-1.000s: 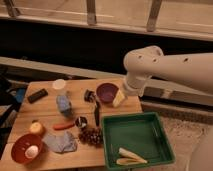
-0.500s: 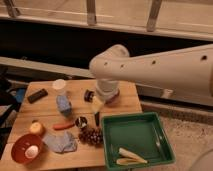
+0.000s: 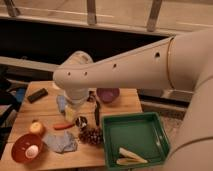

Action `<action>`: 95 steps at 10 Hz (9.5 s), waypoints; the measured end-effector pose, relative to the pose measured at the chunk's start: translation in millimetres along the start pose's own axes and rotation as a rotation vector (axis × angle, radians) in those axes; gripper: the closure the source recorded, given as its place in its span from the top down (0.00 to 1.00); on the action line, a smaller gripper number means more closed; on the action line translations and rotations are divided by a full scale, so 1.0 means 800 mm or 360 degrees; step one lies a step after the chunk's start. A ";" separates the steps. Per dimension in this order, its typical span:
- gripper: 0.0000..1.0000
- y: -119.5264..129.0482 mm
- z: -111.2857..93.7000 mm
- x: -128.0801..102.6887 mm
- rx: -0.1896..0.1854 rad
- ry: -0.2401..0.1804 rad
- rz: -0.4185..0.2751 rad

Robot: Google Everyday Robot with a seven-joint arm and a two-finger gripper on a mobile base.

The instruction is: Place pepper in red bowl

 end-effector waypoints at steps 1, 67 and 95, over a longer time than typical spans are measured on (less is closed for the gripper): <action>0.80 -0.002 0.000 0.001 0.0003 0.0002 0.0005; 0.00 0.121 0.135 -0.202 -0.0591 -0.0548 -0.0382; 0.69 0.284 0.190 -0.211 -0.0849 -0.0407 -0.0693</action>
